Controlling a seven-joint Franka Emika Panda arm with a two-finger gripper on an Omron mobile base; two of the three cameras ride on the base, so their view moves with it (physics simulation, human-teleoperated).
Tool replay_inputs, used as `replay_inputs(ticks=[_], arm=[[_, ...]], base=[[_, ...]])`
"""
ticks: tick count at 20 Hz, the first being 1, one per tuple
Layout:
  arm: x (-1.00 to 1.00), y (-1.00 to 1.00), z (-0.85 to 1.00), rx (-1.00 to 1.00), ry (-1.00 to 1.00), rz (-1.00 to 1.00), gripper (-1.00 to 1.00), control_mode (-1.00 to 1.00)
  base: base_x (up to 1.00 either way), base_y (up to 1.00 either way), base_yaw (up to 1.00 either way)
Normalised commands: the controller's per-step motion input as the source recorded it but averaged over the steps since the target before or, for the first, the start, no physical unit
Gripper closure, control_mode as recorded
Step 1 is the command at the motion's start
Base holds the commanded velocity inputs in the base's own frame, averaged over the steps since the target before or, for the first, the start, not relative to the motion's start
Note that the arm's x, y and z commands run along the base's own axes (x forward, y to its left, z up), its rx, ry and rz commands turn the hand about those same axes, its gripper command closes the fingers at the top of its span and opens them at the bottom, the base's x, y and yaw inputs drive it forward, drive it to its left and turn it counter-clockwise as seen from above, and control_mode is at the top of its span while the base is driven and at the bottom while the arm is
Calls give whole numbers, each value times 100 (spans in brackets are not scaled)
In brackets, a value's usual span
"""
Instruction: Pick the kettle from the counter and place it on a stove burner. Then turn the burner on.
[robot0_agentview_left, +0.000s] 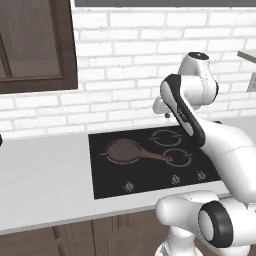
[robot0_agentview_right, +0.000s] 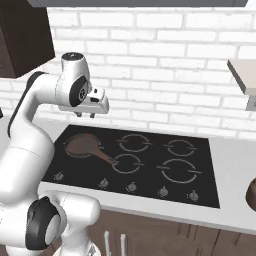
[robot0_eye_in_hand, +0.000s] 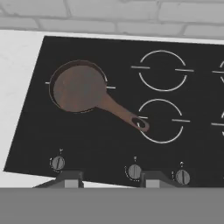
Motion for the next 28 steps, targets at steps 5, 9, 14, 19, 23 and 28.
replay_inputs(ticks=[5, 9, 14, 19, 23, 28], arm=[[-2, -16, 0, 0, -9, 0, -100, -100], [-14, -75, 0, 0, -15, 0, -100, -100], [-18, -98, 0, 1, -9, -1, -100, -100], [-36, -100, 0, 2, -7, -5, -100, -100], [-38, -100, 0, 5, -6, -8, -100, -100], [-27, -100, -4, 9, -2, -19, -100, -100]], base=[[0, 0, 0], [0, 0, 0], [0, 0, 0], [0, 0, 0], [0, 0, 0], [0, 0, 0]])
